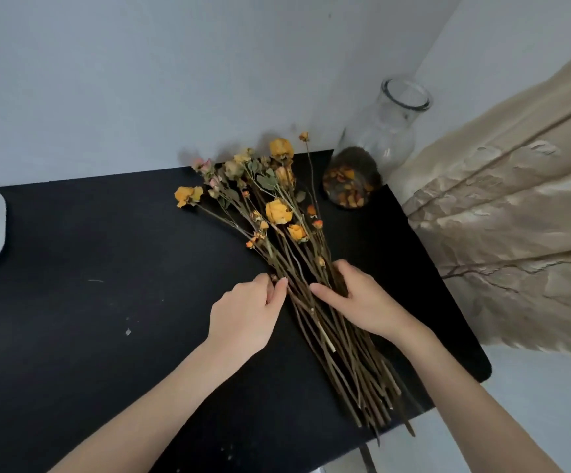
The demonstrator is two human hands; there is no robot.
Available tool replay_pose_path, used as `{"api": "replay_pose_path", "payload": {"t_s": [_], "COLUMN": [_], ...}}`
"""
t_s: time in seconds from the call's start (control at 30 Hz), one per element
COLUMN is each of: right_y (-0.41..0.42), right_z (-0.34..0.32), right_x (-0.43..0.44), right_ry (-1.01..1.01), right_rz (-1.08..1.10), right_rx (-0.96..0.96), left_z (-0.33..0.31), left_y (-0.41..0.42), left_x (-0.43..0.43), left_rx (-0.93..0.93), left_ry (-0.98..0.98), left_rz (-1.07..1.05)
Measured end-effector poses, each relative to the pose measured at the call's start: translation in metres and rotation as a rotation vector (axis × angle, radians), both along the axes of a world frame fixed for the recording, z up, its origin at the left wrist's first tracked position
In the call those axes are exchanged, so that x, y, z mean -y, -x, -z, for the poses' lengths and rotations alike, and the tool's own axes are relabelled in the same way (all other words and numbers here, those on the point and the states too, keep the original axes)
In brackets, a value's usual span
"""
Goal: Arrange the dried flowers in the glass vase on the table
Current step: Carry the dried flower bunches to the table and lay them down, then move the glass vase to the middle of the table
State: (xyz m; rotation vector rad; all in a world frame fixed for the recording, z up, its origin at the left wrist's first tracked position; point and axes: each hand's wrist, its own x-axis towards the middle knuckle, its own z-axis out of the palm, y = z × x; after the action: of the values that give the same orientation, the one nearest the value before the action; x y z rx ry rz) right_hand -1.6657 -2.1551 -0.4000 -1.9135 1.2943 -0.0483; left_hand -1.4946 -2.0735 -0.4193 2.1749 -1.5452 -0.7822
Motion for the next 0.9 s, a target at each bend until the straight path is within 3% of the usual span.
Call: {"api": "replay_pose_path", "payload": {"t_s": [0.17, 0.4, 0.63, 0.77, 0.9], "right_y": [0.004, 0.015, 0.003, -0.007, -0.016], "right_z": [-0.003, -0.012, -0.062, -0.074, -0.077], "right_x": [0.002, 0.027, 0.085, 0.116, 0.143], "right_ry": [0.06, 0.466, 0.796, 0.733, 0.639], "right_rz": [-0.035, 0.03, 0.317, 0.372, 0.384], "right_rx": [0.022, 0.052, 0.22, 0.262, 0.378], "left_z": [0.002, -0.015, -0.044, -0.043, -0.034], "left_y": [-0.017, -0.008, 0.033, 0.041, 0.043], "left_x": [-0.008, 0.025, 0.115, 0.162, 0.199], "left_rx": [-0.293, -0.479, -0.48, -0.383, -0.479], "left_ry": [0.221, 0.511, 0.511, 0.468, 0.382], "left_rz": [0.103, 0.064, 0.053, 0.039, 0.005]}}
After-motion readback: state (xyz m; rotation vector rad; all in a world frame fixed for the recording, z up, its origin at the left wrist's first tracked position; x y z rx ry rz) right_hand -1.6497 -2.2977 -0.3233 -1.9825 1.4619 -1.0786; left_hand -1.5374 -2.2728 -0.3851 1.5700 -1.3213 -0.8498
